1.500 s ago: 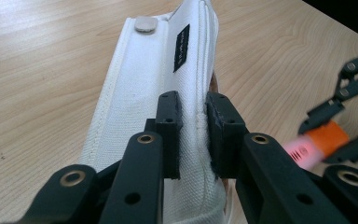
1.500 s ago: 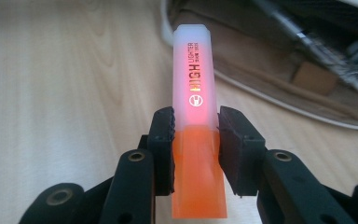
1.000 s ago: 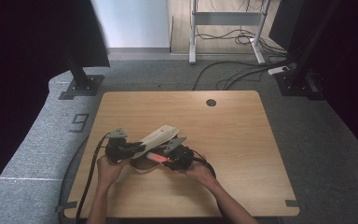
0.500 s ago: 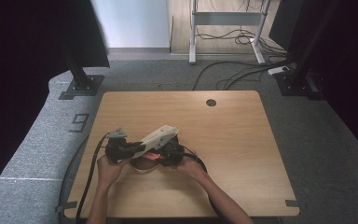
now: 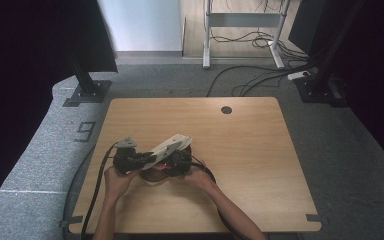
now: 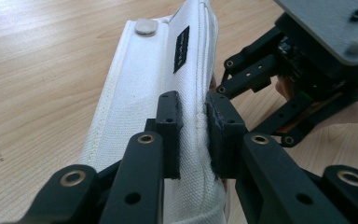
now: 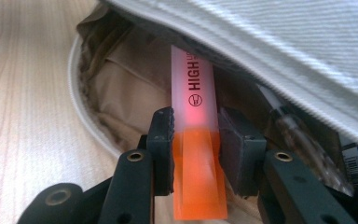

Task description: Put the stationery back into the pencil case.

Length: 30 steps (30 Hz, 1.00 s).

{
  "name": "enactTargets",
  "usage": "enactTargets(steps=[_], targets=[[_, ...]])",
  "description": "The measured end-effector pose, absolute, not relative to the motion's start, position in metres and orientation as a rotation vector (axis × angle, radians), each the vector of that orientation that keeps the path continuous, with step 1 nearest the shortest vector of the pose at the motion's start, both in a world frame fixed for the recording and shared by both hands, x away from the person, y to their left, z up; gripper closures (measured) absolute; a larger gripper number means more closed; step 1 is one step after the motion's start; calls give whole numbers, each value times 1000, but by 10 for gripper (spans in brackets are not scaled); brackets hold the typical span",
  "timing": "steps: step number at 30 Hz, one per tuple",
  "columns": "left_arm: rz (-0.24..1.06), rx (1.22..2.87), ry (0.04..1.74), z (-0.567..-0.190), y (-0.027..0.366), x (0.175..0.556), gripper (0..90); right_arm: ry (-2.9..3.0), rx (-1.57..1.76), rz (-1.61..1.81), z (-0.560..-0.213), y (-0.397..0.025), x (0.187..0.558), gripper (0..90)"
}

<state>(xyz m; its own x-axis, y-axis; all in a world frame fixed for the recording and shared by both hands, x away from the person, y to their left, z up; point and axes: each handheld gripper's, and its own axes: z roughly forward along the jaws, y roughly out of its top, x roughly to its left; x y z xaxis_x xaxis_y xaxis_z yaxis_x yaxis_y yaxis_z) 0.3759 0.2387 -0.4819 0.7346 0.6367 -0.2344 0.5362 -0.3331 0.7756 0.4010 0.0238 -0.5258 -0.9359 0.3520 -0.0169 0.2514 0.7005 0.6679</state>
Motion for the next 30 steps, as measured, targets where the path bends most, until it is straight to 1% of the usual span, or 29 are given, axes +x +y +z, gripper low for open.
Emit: enactTargets(steps=[1, 3, 5, 10, 16, 19, 29, 30], targets=[[137, 2013, 889, -482, 239, 376, 764, 2760, 504, 1051, -526, 23, 402, 641], [136, 2013, 888, -482, 239, 376, 763, 2753, 501, 1035, -525, 22, 402, 579], [133, 2013, 888, -482, 239, 376, 763, 2749, 504, 1027, -525, 18, 402, 547], [130, 2015, 887, -482, 239, 376, 762, 2737, 516, 998, -523, 7, 398, 531], [125, 2017, 889, -482, 239, 376, 760, 2718, 568, 982, -522, -8, 396, 576], [126, 2018, 889, -482, 239, 376, 759, 2706, 606, 995, -522, -12, 397, 624], [129, 2021, 889, -482, 238, 376, 754, 2686, 625, 1012, -525, -1, 400, 634], [129, 2020, 889, -482, 238, 376, 754, 2683, 627, 1013, -525, 0, 401, 673]])
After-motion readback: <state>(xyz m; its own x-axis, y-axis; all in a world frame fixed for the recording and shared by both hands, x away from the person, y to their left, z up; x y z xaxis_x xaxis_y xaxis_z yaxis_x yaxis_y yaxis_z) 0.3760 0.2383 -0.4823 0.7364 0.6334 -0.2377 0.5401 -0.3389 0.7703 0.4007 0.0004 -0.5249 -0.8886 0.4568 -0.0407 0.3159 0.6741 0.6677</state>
